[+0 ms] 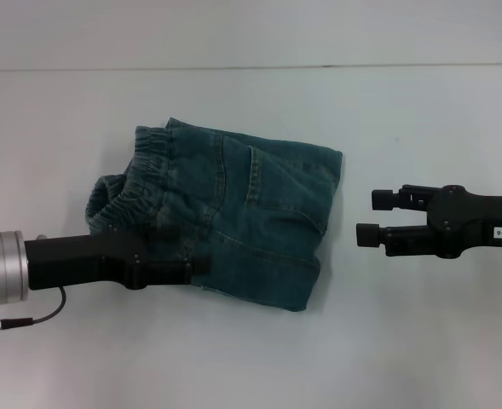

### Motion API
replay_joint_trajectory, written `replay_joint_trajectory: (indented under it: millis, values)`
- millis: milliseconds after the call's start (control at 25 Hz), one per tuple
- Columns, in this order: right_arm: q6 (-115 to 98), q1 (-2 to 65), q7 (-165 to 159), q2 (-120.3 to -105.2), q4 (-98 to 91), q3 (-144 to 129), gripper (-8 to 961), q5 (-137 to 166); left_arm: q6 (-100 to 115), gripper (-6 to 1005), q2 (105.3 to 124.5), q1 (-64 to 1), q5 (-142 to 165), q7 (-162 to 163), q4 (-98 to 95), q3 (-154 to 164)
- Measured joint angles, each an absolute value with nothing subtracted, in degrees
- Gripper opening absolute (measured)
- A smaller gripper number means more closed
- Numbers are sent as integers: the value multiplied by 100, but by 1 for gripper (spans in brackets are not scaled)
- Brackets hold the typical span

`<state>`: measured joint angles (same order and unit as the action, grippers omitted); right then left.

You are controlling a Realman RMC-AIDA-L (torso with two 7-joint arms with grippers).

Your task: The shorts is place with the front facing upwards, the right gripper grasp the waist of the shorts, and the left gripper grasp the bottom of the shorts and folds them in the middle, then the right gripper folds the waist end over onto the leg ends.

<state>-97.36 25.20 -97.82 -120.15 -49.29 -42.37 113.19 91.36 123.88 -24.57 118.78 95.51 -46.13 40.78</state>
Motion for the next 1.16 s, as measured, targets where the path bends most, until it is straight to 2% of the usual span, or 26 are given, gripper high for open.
replay_joint_trajectory:
  millis: [1160]
  values:
    - [-9561,2561,-9815,-12006,-4825,-4351,929,11315,9470,946,12393,-2417,11883,9555,-4608,4078]
